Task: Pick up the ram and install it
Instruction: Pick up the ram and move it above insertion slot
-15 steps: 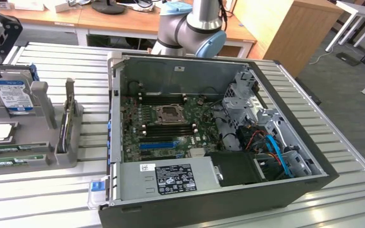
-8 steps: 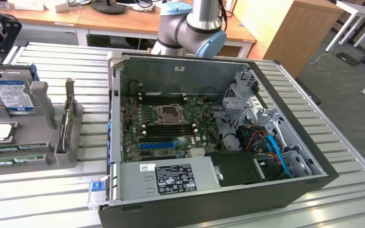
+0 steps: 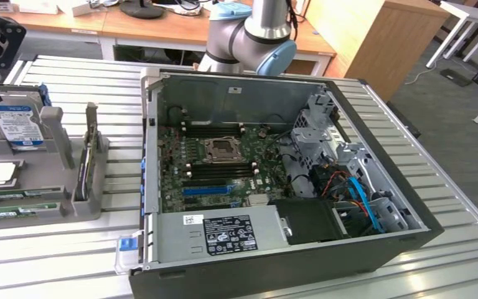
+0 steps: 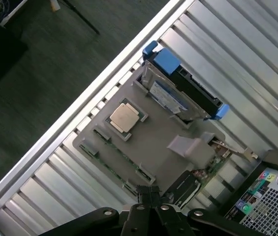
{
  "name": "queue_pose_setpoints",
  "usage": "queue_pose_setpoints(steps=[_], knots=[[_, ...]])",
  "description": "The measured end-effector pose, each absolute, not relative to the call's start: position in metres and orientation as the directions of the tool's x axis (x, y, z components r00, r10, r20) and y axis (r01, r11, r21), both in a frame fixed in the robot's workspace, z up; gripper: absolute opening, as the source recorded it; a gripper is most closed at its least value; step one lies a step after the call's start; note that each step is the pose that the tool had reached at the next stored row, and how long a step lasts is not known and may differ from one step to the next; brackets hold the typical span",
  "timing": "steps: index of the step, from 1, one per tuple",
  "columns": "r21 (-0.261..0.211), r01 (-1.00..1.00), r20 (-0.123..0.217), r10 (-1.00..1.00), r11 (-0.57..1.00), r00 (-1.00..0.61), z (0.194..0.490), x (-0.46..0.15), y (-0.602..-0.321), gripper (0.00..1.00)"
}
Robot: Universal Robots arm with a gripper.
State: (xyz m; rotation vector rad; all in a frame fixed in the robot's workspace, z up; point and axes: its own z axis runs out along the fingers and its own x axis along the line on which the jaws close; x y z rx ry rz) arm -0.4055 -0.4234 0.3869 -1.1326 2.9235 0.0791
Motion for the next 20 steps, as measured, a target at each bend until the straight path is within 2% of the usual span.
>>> queue_pose_setpoints(steps=[20], knots=[[0.045, -0.892, -0.023, -0.892, 0.45, -0.451, 0.3857, -0.4055, -0.4234, 0.11]])
